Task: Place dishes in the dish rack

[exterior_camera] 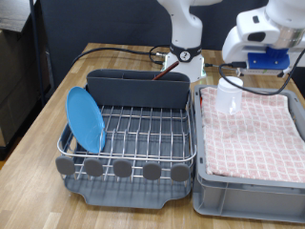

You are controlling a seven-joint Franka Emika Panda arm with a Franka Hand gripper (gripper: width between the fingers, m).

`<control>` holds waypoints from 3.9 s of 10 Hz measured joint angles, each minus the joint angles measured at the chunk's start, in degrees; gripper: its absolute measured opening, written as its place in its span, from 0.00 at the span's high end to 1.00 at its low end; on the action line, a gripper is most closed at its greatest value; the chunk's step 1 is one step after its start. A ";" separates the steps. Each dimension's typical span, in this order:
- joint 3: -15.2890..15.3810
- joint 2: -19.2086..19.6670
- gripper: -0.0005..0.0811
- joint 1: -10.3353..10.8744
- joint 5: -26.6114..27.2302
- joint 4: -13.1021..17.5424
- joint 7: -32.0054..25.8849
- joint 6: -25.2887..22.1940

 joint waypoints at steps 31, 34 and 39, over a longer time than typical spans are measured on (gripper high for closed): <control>-3.57 -0.78 0.90 -0.92 8.12 -18.62 -4.45 22.55; -4.47 -3.85 0.90 -0.92 7.56 -18.60 -4.28 21.48; -6.73 -8.14 0.90 -0.95 2.46 -18.31 -2.75 20.70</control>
